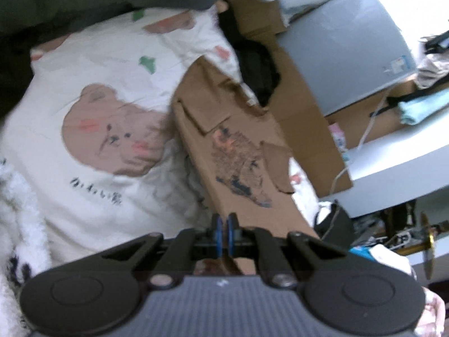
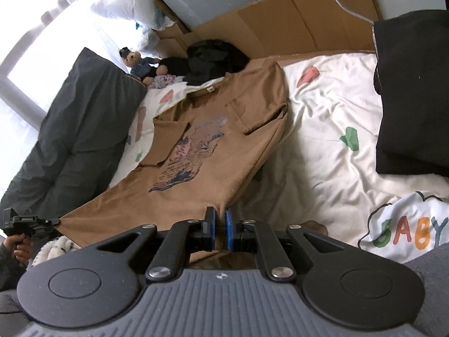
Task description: Fold clothes
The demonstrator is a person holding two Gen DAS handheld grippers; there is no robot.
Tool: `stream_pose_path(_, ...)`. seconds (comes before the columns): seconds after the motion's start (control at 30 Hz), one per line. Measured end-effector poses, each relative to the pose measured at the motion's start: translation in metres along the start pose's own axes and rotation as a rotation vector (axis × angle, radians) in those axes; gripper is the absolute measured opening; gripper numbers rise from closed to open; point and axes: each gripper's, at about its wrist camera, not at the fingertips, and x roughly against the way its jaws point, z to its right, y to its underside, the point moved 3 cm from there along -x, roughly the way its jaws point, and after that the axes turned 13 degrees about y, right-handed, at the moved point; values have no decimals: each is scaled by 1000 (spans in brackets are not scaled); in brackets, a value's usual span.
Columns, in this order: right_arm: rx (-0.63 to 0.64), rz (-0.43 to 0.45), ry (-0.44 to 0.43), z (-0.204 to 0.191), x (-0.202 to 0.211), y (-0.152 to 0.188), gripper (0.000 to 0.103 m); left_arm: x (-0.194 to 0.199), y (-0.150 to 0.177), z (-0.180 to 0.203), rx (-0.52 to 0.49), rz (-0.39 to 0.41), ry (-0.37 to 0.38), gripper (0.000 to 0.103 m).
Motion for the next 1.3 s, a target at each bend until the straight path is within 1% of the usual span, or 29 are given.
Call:
stream_pose_path(0.13, 7, 38, -16, -6, 12, -6, 8, 16, -3, 11, -18, 52, 70, 4)
stream_pose_path(0.2, 8, 78, -43, -12, 27, -16, 8, 22, -4, 17, -25, 70, 95, 4)
stream_pose_path(0.3, 21, 127, -67, -19, 46, -29, 8, 31, -2, 25, -19, 131, 159, 4)
stream_pose_path(0.4, 24, 158, -81, -22, 60, -38, 8, 42, 1, 30, -9, 183, 208, 4)
stream_pose_path(0.43, 21, 178, -93, -22, 71, -43, 8, 46, 2, 31, -9, 200, 222, 4)
stream_pose_path(0.57, 13, 208, -116, -22, 93, -50, 8, 54, 5, 42, -26, 230, 265, 4)
stream_pose_path(0.67, 12, 225, -120, -22, 104, -52, 8, 53, 8, 51, -41, 229, 300, 4)
stream_pose_path(0.8, 16, 250, -132, -25, 121, -52, 8, 54, 13, 62, -53, 241, 316, 4)
stream_pose_path(0.93, 22, 273, -141, -26, 135, -52, 8, 63, 17, 69, -55, 276, 356, 4)
stream_pose_path(1.0, 31, 288, -139, -26, 144, -53, 8, 66, 19, 70, -57, 287, 360, 4)
stream_pose_path(1.2, 17, 328, -183, -25, 167, -63, 8, 83, 21, 79, -60, 338, 405, 4)
stream_pose_path(1.3, 29, 352, -194, -27, 180, -67, 8, 87, 20, 85, -60, 346, 408, 4)
